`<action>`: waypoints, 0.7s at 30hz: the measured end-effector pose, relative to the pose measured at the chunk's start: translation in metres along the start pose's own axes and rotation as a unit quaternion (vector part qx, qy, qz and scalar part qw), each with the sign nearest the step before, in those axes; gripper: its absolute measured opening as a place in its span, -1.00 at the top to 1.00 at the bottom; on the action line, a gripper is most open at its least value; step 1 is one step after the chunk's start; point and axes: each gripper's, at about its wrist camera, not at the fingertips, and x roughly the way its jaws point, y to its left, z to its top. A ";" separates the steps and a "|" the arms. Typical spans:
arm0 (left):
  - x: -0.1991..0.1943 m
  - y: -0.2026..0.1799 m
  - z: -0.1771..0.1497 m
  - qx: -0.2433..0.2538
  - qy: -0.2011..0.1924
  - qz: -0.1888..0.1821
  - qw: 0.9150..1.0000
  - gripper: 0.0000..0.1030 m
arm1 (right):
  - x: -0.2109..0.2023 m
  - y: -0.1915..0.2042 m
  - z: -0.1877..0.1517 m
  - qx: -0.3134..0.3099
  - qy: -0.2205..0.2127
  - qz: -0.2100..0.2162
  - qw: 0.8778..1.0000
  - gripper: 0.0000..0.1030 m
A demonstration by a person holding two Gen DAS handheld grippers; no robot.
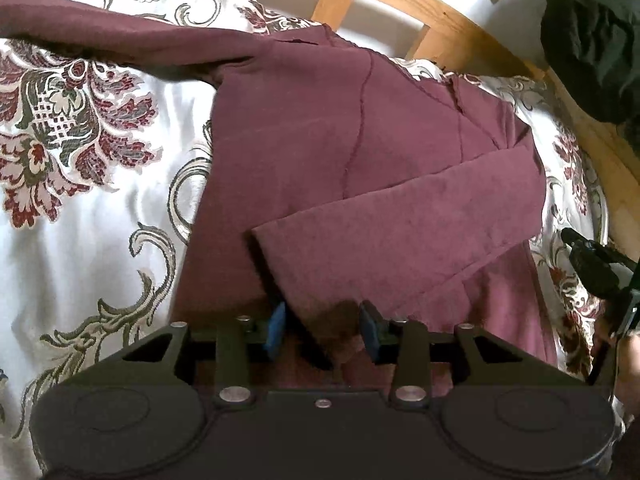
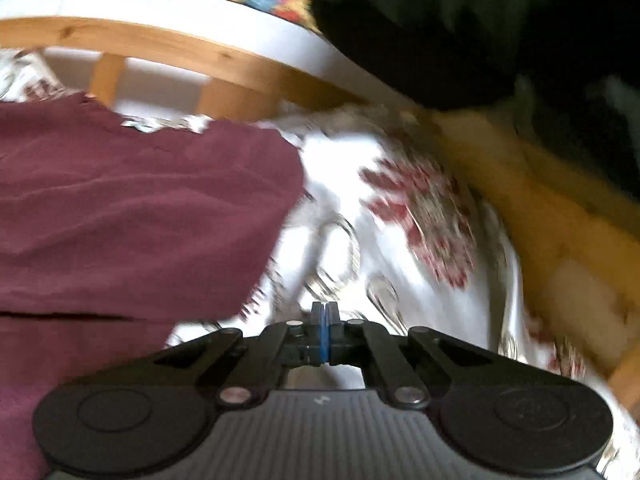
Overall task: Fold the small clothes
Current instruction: 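Lay the sleeve on the shirt and open the right tool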
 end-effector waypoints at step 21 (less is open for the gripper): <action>-0.001 -0.005 -0.004 0.031 -0.033 0.023 0.999 -0.02 | -0.013 0.061 -0.008 -0.154 -0.077 -0.009 0.985 0.89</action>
